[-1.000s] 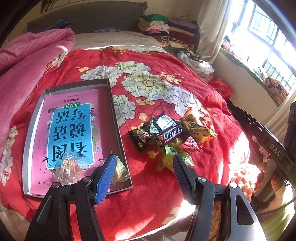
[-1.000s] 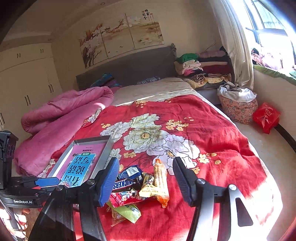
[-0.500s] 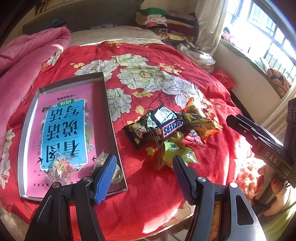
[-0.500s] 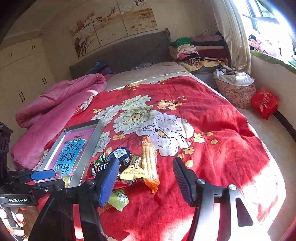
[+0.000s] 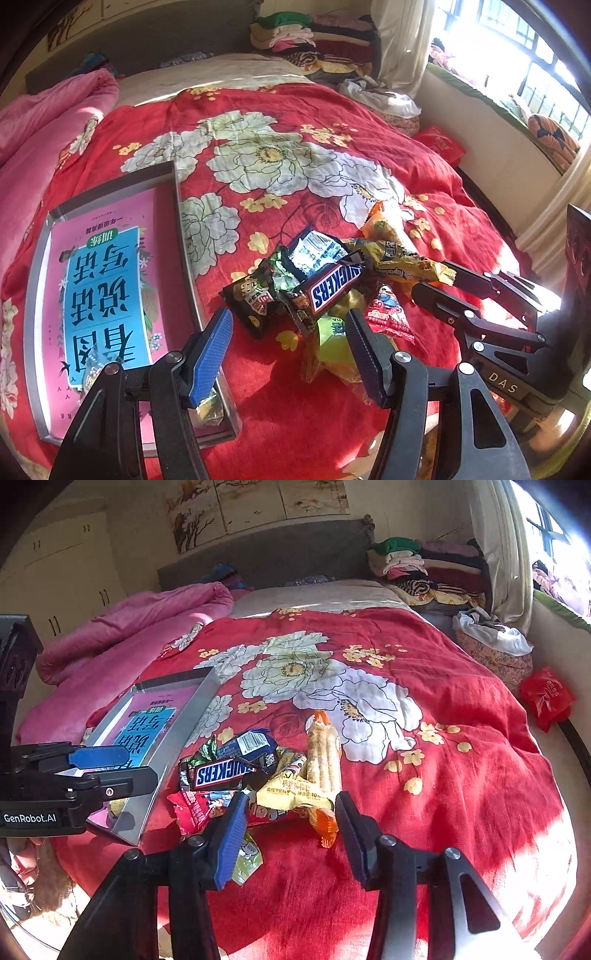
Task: Organize snacks
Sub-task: 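Move the left gripper back to the snack pile, then grasp a dark chocolate wrapper with the left gripper while the right gripper grasps a gold bag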
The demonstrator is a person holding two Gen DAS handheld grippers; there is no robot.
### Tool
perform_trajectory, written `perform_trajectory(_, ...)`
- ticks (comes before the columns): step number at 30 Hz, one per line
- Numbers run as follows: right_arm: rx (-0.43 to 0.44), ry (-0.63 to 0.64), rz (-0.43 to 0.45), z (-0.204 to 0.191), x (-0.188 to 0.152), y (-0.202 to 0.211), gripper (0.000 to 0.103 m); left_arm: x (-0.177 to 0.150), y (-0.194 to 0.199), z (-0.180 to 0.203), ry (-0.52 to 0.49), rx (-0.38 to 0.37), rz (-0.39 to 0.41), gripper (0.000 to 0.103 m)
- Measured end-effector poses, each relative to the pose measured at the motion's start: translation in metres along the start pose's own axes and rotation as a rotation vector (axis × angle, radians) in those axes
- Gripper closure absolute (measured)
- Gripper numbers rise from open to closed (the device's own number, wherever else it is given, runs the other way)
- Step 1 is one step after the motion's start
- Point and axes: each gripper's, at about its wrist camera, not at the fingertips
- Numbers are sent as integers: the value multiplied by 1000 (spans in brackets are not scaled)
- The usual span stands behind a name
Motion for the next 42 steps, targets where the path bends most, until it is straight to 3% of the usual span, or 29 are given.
perform_trajectory(4, 7, 29, -1, -3, 1, -6, 68, 7, -13, 10, -55, -10, -11, 39)
perform_trajectory(9, 30, 79, 2, -13, 3, -13, 75, 16, -26, 17, -102, -22, -24, 48)
perform_trajectory(17, 47, 95, 13, -11, 15, -29, 76, 26, -41, 16, -140, -50, -51, 63)
perform_trajectory(22, 75, 117, 13, -9, 23, -39, 76, 24, -43, 16, -169, -107, -66, 63)
perform_trajectory(28, 97, 143, 14, -11, 31, -50, 76, 23, -47, 22, -209, -100, -83, 63)
perform_trajectory(31, 109, 110, 18, -5, 34, -49, 84, 26, -49, 25, -219, -97, -88, 63)
perform_trajectory(37, 174, 4, 28, 13, 40, -44, 87, 32, -60, 34, -254, -73, -119, 63)
perform_trajectory(42, 208, -8, 53, 14, 41, -34, 88, 37, -63, 29, -201, -76, -107, 69)
Point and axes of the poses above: each gripper's, at about its wrist camera, not at the fingertips, and y roughly against the way its jaws point, z to its right, x to its top, and after that the axes turned 11 degrees about -y, right-handed
